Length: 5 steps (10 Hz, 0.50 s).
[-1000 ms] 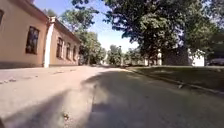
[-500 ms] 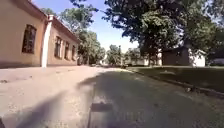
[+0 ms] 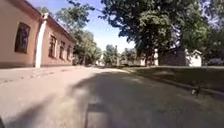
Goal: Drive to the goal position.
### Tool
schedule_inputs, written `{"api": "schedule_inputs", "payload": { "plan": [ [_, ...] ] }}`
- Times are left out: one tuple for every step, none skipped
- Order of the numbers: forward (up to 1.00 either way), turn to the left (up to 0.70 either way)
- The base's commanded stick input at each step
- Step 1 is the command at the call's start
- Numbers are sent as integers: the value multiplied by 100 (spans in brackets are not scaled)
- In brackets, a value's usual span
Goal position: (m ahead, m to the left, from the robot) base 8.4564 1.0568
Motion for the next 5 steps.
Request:
{"api": "schedule_inputs", "payload": {
  "plan": [
    [70,0],
    [70,0],
    [70,0],
    [70,0],
    [70,0]
  ]
}}
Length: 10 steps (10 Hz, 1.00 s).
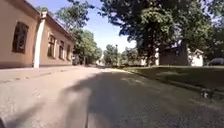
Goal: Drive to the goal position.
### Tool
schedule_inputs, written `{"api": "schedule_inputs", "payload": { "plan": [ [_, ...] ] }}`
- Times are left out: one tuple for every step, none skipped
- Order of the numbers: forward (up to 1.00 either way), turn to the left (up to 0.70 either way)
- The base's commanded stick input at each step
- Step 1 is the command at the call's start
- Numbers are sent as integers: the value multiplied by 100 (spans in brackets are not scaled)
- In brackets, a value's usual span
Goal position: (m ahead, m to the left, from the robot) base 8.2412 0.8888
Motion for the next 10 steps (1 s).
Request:
{"api": "schedule_inputs", "payload": {
  "plan": [
    [70,0],
    [70,0],
    [70,0],
    [70,0],
    [70,0],
    [70,0],
    [70,0],
    [70,0],
    [70,0],
    [70,0]
  ]
}}
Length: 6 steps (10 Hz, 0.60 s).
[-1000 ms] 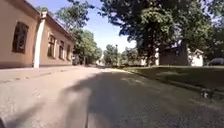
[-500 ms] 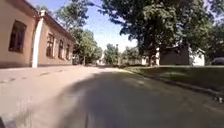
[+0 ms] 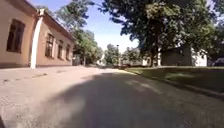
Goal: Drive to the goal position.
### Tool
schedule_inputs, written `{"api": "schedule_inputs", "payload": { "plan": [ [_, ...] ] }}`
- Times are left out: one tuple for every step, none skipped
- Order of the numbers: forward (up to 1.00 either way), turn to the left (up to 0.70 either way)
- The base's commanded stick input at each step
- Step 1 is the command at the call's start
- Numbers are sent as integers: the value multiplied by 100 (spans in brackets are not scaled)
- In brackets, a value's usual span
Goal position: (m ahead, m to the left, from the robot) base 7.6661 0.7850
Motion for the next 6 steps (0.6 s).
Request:
{"api": "schedule_inputs", "payload": {
  "plan": [
    [70,0],
    [70,0],
    [70,0],
    [70,0],
    [70,0],
    [70,0]
  ]
}}
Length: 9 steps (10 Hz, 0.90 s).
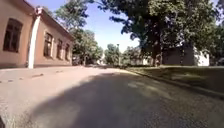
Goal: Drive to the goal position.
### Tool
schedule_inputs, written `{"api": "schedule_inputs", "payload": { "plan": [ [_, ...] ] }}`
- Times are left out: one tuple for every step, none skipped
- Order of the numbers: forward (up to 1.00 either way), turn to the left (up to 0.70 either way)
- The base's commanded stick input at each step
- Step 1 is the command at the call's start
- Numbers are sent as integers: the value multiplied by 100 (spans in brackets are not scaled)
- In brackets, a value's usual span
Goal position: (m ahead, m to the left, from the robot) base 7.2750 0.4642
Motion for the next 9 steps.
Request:
{"api": "schedule_inputs", "payload": {
  "plan": [
    [70,0],
    [70,0],
    [70,0],
    [70,0],
    [70,0],
    [70,0],
    [70,0],
    [70,0],
    [70,0]
  ]
}}
